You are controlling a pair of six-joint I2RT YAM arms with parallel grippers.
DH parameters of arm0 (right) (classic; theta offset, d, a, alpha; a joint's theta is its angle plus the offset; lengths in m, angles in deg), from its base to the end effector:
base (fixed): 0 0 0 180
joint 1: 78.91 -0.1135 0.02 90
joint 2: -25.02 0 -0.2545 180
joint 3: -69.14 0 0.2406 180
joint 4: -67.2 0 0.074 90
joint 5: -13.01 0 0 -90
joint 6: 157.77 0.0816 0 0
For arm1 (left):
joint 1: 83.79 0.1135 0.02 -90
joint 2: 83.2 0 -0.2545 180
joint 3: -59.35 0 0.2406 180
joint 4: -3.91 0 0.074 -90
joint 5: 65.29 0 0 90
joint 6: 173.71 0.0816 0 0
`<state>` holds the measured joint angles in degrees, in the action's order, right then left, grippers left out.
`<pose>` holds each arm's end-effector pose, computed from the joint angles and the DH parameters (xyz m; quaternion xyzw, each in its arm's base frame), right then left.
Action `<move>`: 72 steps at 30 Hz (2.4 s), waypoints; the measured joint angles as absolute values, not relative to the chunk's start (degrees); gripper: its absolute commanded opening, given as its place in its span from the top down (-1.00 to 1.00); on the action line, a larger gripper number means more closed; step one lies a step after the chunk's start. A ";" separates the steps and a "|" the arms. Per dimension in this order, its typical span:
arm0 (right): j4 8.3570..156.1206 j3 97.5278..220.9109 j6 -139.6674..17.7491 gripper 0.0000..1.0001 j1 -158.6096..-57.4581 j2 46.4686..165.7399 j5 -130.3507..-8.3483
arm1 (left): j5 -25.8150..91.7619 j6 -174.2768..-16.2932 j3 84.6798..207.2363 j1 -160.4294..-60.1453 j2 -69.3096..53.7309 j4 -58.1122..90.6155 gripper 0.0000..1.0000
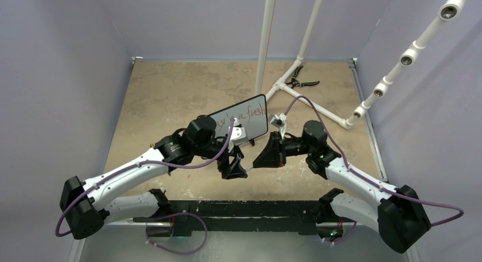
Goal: Write a sentence on the whiteboard
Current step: Close the whiteboard marker at the center of the board.
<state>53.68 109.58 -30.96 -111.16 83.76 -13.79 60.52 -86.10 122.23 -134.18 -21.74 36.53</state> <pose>0.1529 0.1826 0.2463 -0.3295 0.6405 0.6446 0.2564 0.1282 -0.2298 0.2704 0.4751 0.6960 -0.4476 0.2994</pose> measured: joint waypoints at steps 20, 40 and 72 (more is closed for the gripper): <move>58.86 112.64 -33.82 1.00 -111.16 81.34 -14.38 | 61.05 -88.09 123.31 -134.18 -19.32 44.57 0.85; 64.43 115.51 -39.76 1.00 -114.09 84.53 -18.25 | 62.89 -88.61 122.02 -134.09 -19.06 44.70 1.00; 71.38 111.49 -36.88 0.88 -112.18 94.52 -43.91 | 52.02 -88.33 124.38 -131.10 -22.12 32.38 -0.28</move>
<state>71.38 111.49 -36.88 -112.18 94.52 -43.91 52.02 -88.33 124.38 -131.10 -22.12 32.38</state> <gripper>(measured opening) 0.143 0.595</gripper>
